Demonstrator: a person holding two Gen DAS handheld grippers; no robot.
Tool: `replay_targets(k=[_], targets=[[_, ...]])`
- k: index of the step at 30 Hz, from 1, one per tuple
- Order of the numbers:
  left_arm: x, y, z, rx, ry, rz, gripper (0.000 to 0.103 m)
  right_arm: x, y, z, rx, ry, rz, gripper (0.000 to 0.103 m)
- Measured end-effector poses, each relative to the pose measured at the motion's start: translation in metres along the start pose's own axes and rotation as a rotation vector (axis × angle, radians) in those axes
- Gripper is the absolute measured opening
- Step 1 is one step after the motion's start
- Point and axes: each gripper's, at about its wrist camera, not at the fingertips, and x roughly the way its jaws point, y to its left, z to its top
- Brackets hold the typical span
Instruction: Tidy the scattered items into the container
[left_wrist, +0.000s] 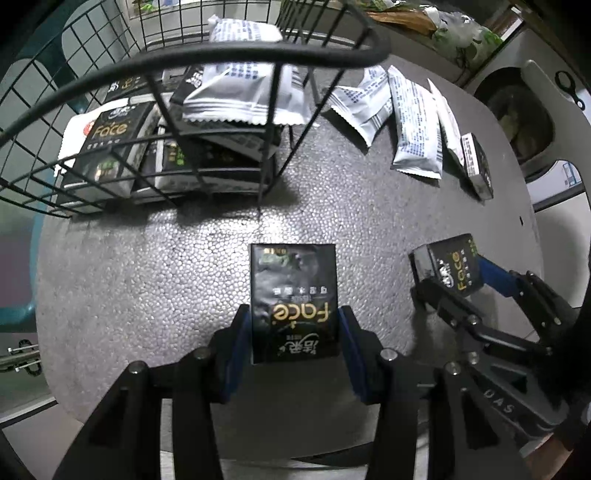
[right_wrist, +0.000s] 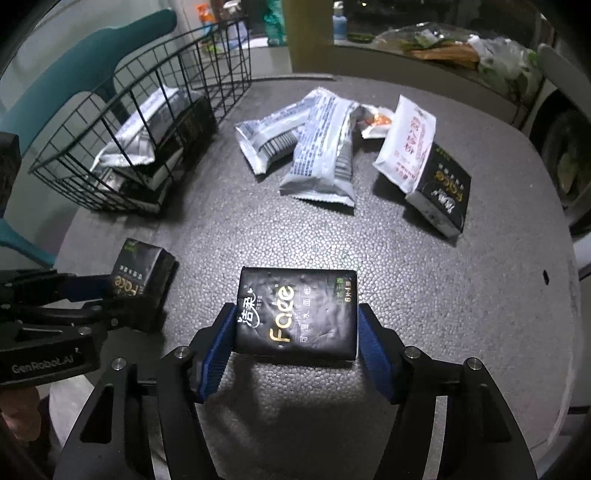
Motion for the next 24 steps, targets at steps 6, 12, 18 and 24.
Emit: replay_targets(k=[6, 12, 18, 24], targets=[[-0.028, -0.003, -0.003, 0.025, -0.055, -0.017, 0.052, -0.031, 0.006, 0.013, 0.013, -0.053, 0.027, 0.064], [-0.093, -0.008, -0.002, 0.058, -0.183, -0.043, 0.052, -0.093, 0.032, 0.049, -0.026, -0.198, 0.081, 0.064], [-0.165, 0.007, 0.027, 0.042, -0.337, -0.055, 0.049, -0.123, 0.068, 0.099, -0.106, -0.295, 0.115, 0.064], [-0.191, 0.04, 0.046, 0.038, -0.415, -0.025, 0.032, -0.111, 0.095, 0.116, -0.137, -0.301, 0.127, 0.064]])
